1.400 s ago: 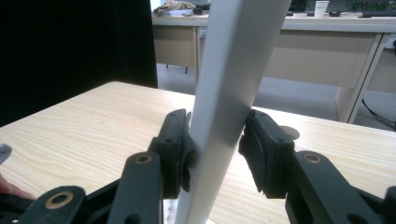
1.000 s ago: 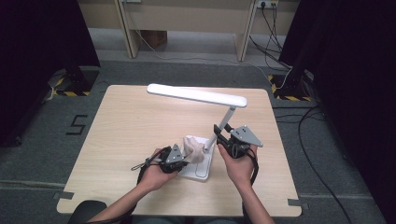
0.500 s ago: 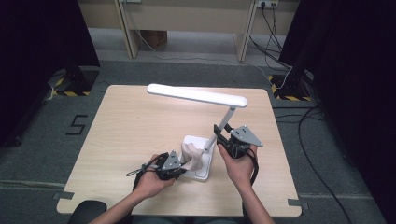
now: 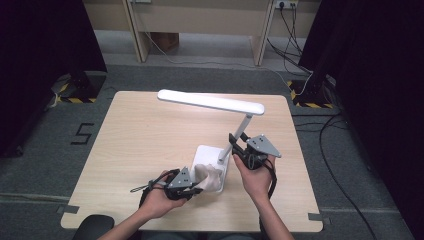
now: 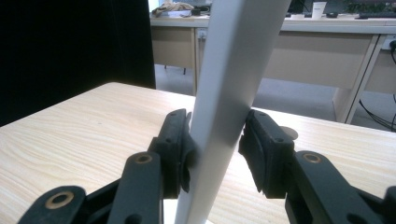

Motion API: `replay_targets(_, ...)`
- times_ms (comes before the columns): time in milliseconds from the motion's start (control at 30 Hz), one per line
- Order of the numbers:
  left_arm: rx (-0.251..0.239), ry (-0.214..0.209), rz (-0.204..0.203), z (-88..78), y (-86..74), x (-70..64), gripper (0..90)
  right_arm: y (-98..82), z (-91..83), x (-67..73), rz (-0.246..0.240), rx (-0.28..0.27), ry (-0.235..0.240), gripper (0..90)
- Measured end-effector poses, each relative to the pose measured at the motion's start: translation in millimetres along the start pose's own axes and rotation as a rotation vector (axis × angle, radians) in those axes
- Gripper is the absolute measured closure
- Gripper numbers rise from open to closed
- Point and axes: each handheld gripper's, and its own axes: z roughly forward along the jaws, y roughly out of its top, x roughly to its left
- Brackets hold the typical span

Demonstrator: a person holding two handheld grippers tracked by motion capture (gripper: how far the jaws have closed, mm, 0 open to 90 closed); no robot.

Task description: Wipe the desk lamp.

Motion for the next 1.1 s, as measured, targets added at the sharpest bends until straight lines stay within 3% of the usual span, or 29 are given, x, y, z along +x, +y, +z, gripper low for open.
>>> replay_targets(233, -0.009, 0.057, 0.018, 23.1, 21.2, 17.5, 81.2, -0.1, -0.1, -0.1, 0.000, -0.001, 0.000, 60.9)
replay_targets(500, 0.034, 0.049, -0.017, 45.8, 25.7, 33.3, 81.2, -0.3, -0.2, -0.7, -0.005, -0.001, 0.005, 60.8)
replay_targets(1100, 0.076, -0.043, 0.045, 31.9, 22.3, 12.5, 81.6, -0.4, 0.0, -0.5, -0.004, -0.003, 0.004, 60.8)
